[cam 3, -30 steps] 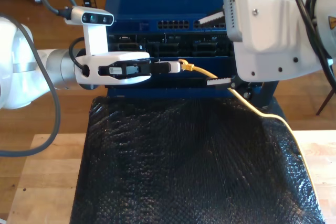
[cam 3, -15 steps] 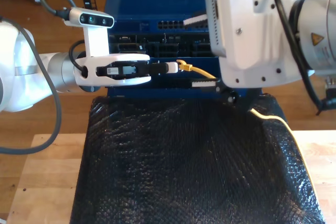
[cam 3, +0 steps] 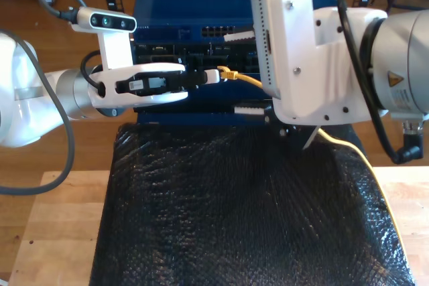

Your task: Grab the cable and plug it in

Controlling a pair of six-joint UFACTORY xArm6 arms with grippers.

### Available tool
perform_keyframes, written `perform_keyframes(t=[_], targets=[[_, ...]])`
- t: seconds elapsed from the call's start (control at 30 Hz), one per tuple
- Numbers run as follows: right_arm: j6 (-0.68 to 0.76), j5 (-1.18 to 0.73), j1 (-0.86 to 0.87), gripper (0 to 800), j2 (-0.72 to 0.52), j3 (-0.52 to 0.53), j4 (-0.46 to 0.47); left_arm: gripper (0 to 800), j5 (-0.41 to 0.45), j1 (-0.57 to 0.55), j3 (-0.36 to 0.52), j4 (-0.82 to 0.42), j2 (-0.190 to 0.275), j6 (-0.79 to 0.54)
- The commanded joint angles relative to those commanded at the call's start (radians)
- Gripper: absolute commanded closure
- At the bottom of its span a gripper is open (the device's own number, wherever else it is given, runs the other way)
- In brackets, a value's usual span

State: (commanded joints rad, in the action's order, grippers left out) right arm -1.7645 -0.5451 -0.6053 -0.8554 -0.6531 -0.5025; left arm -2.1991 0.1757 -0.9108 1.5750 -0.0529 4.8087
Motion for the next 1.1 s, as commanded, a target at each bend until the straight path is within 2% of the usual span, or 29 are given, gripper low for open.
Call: perform_keyframes(t=[0.5,0.8,1.1], targets=[[0.005,0.003,-0.002,246,0.000,0.006,-0.003,797,-0.032,0.000,0.002,0.002,0.000,0.002],[0.006,0.041,-0.009,346,0.002,0.009,-0.003,795,-0.046,0.000,0.002,0.002,0.000,-0.002],[0.008,0.040,-0.028,352,0.003,0.014,-0.003,795,-0.048,0.000,0.003,0.003,0.000,-0.003]])
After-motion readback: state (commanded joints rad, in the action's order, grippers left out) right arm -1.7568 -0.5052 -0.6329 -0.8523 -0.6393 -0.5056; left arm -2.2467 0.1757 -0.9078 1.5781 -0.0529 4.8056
